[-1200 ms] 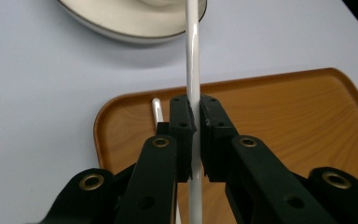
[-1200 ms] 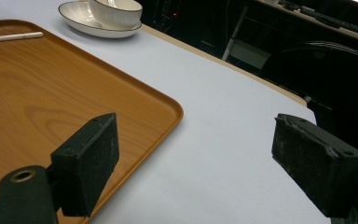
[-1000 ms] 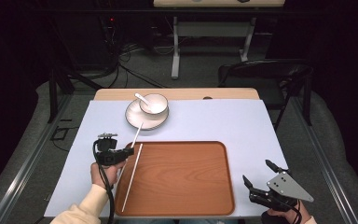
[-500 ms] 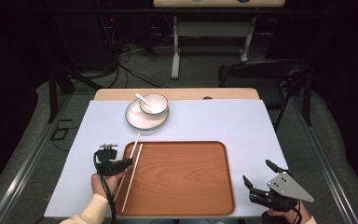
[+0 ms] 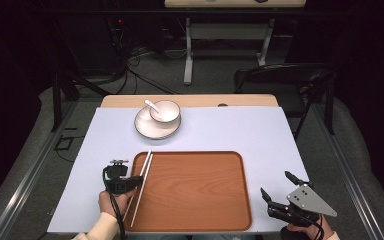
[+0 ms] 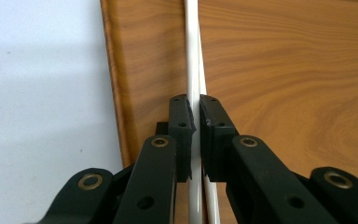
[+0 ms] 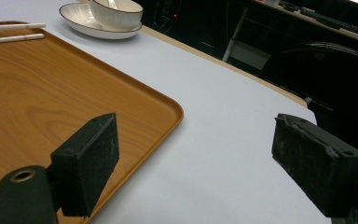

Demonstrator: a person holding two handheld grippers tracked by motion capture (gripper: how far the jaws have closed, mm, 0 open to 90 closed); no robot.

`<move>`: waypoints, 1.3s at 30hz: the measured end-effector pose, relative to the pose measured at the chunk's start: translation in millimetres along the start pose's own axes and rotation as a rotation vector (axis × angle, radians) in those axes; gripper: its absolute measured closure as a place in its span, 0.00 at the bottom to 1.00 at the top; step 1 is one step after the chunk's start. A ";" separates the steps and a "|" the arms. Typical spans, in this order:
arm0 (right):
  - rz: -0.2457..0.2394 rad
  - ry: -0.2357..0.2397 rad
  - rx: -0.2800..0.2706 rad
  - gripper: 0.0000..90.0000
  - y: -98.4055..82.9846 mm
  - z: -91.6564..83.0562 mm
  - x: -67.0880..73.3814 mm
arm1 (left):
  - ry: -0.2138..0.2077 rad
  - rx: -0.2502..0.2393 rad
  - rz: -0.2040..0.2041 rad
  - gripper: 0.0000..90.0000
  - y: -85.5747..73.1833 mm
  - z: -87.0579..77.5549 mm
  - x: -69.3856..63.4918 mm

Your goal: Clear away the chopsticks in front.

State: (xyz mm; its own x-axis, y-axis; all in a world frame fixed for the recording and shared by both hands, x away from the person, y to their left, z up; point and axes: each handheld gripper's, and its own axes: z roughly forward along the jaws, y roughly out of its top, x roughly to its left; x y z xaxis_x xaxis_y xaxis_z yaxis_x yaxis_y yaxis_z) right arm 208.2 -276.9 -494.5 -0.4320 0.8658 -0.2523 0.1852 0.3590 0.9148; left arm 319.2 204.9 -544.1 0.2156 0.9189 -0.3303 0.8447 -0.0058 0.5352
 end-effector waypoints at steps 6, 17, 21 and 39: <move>0.001 0.000 0.000 0.16 0.0 0.0 -0.1 | 0.001 0.007 0.004 0.90 0.2 -0.1 1.3; 0.001 -0.002 0.000 0.16 -0.1 0.0 -0.2 | -0.026 0.028 0.037 0.92 -2.0 -0.6 -1.8; 0.001 -0.003 0.000 0.16 0.0 -0.2 0.0 | -0.027 0.038 0.042 0.92 -4.4 -0.8 -2.8; -0.002 0.000 0.001 0.16 0.1 0.2 0.2 | -0.100 -0.102 0.307 0.23 17.3 -37.5 -6.9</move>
State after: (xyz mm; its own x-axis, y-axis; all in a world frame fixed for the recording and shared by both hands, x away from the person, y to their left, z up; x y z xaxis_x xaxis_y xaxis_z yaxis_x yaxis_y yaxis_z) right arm 208.3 -276.6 -494.6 -0.4322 0.8651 -0.2545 0.1850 0.3613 0.9139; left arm 313.9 213.2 -503.4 0.5034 0.8373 -0.2135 0.6805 -0.2319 0.6951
